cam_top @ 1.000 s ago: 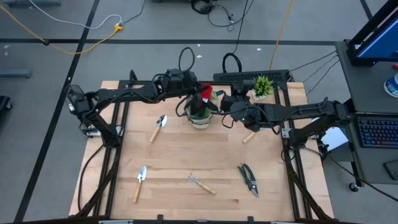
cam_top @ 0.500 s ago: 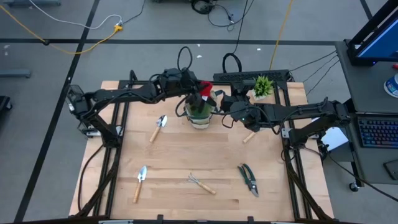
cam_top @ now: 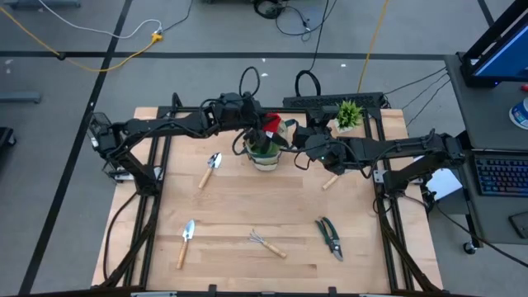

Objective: Pick & Place Garden tools in Gardening bag
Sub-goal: Put the red and black gloves into the gardening bag, then put the top trowel into the gardening bag

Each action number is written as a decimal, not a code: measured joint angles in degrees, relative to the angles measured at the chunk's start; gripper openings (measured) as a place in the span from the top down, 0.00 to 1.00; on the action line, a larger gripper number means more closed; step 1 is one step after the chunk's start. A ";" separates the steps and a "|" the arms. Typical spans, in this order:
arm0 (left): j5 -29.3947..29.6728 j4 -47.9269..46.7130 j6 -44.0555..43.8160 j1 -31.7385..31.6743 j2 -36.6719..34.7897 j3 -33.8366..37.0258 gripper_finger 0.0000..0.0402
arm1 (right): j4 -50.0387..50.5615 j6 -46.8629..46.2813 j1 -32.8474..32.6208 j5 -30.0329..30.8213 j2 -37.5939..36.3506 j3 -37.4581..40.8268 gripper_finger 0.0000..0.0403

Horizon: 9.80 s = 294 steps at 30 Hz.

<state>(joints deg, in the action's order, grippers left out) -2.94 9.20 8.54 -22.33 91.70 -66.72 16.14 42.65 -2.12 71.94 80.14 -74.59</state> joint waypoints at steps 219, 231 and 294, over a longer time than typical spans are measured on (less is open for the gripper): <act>0.60 -20.57 -2.87 1.45 4.82 0.07 0.86 | -5.40 3.02 3.88 -1.50 0.00 0.02 1.00; 1.08 -20.05 -3.44 1.49 0.21 0.09 0.60 | -5.26 3.15 3.51 -1.48 0.00 0.02 1.00; 6.93 -63.04 -58.88 15.28 -20.95 25.72 0.63 | 25.83 -40.48 5.14 -58.59 -22.32 3.69 1.00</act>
<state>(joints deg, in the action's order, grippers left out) 3.99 -53.84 -50.35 -7.05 70.75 -41.00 41.97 2.17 3.03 13.34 57.82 -70.90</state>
